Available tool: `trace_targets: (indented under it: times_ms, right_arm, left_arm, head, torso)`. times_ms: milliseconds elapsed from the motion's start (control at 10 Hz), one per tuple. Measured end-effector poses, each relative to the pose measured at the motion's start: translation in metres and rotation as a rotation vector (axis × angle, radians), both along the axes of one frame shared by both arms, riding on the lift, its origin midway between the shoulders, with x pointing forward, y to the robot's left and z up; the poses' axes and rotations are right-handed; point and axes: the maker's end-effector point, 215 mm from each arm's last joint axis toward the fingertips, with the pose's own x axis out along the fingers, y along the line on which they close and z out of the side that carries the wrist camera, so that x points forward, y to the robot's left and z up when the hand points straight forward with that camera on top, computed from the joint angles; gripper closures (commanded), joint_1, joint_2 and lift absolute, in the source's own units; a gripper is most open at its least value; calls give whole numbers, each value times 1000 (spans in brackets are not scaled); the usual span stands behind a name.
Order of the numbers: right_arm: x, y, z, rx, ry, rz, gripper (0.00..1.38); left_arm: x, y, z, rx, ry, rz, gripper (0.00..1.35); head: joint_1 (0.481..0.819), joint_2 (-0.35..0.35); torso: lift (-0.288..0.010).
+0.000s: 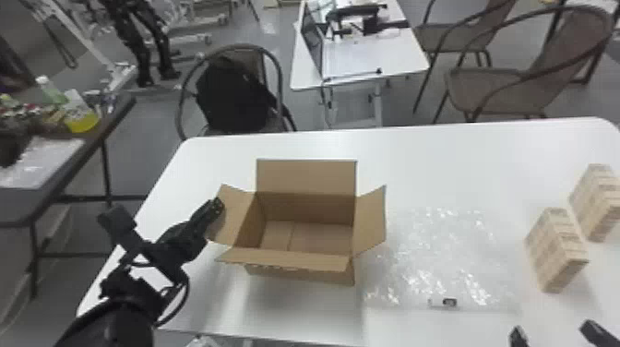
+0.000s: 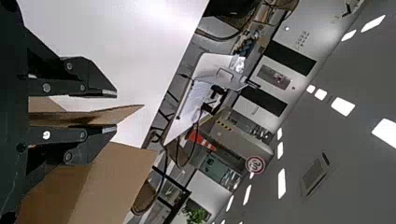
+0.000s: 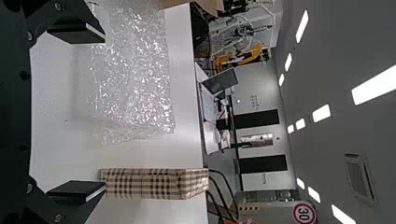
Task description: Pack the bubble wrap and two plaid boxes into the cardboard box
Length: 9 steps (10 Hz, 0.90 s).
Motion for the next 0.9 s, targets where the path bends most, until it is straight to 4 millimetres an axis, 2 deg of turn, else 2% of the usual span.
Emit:
trace_targets:
  times_ms: [300, 500, 700, 900]
  right_arm:
    - [5, 6, 7, 7, 11, 11, 180]
    - [19, 24, 18, 14, 63, 51, 180]
    - [45, 52, 37, -9, 118, 114, 180]
    - [63, 74, 41, -38, 234, 170, 180]
  left_arm:
    - [-1, 2, -1, 4, -4, 12, 1220]
    - [0, 0, 1, 3, -12, 13, 1220]
    - [1, -2, 3, 2, -20, 12, 1220]
    - [4, -6, 6, 1, -25, 6, 1220]
  head:
    - [695, 257]
    - [695, 269]
    - [695, 289]
    - [695, 302]
  torso:
    - [-108]
    - [-108]
    - [-108]
    - [-108]
